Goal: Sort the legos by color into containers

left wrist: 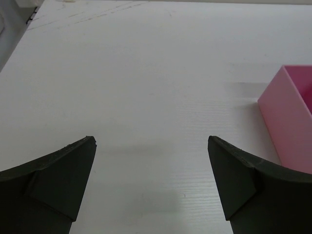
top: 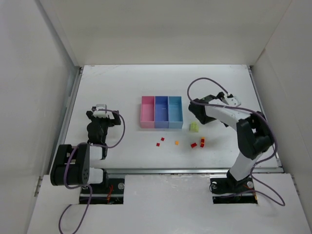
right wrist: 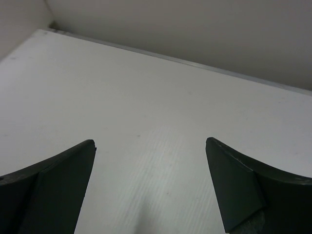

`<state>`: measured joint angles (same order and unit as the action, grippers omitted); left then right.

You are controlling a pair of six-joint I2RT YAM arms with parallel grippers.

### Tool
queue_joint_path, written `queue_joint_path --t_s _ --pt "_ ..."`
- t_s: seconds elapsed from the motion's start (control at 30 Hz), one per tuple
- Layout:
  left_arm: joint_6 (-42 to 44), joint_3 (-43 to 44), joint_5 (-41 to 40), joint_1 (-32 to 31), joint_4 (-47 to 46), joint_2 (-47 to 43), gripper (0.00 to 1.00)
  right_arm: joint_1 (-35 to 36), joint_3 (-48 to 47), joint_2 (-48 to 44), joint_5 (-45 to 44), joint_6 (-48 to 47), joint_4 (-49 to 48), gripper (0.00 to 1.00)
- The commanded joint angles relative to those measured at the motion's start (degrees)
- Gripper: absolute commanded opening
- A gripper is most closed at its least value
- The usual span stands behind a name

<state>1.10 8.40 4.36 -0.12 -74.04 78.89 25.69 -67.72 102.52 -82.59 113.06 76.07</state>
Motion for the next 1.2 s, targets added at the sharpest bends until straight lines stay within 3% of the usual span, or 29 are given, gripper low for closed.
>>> queue_joint_path --t_s 0.0,0.13,0.17,0.23,0.27,0.4,0.43,0.5,0.53,0.57,0.6,0.63,0.67,0.73,0.83,0.9,1.0,1.17 --pt "0.9 0.3 4.8 1.2 -11.5 -6.1 1.00 4.4 -5.3 -7.4 -16.6 7.8 3.2 1.00" --pt "-0.8 5.1 6.7 2.7 1.1 -11.5 1.00 7.9 -15.4 -11.2 -18.1 -6.9 3.2 1.00" --pt "2.8 12.8 8.7 2.8 12.4 -11.5 1.00 8.7 -18.2 -10.2 -18.1 -17.8 3.2 1.00" --pt "5.7 23.8 8.7 2.8 26.1 -10.7 1.00 11.8 -25.7 -8.0 -18.1 -29.6 3.2 1.00" --pt "7.3 33.9 8.7 2.8 37.4 -9.9 1.00 12.7 -28.1 -4.8 -18.1 -40.7 3.2 1.00" --pt "20.2 55.5 12.7 0.9 64.8 -4.6 1.00 15.7 -37.2 6.2 -15.1 -64.4 3.2 1.00" --pt "26.1 58.7 11.6 -0.1 69.2 -3.8 1.00 15.7 -39.1 8.4 -10.6 -68.5 3.2 1.00" --pt "28.9 66.2 7.5 -3.4 76.6 -3.3 1.00 15.7 -42.3 9.5 -4.1 -75.1 2.2 1.00" --pt "29.6 67.7 3.0 -4.2 77.4 -3.3 1.00 15.7 -42.3 8.1 0.5 -84.2 -10.0 1.00" --pt "31.9 68.8 1.2 -5.0 77.4 -4.5 1.00 14.3 -36.1 4.6 22.1 -100.1 -23.6 0.92" --pt "33.9 69.5 -0.1 -6.5 77.4 -6.6 1.00 13.3 -32.6 -0.3 34.0 -109.3 -32.5 0.91" --pt "36.1 70.1 -2.1 -7.3 77.4 -7.9 1.00 12.5 -29.7 -9.4 38.0 -105.5 -42.1 0.91" --pt "38.2 70.1 -3.3 -8.0 76.8 -9.1 1.00 9.0 -28.3 -13.0 42.6 -101.5 -43.4 0.93" --pt "39.4 68.6 -6.5 -9.8 73.5 -12.7 1.00 4.3 -26.9 -19.7 50.8 -95.4 -44.4 0.94" --pt "36.3 68.6 -11.6 -11.8 73.4 -14.8 1.00 0.9 -28.4 -20.6 60.0 -95.4 -41.2 0.95" --pt "35.6 68.6 -9.6 -12.4 78.3 -15.7 1.00 0.9 -29.0 -19.2 66.2 -96.5 -34.1 0.96" --pt "35.1 68.6 -3.0 -14.5 85.4 -17.1 1.00 0.9 -21.7 -20.0 75.9 -97.1 -32.3 0.99" --pt "30.5 70.8 5.9 -15.1 94.8 -17.8 1.00 2.7 -8.7 -22.0 78.0 -92.1 -31.1 0.97"
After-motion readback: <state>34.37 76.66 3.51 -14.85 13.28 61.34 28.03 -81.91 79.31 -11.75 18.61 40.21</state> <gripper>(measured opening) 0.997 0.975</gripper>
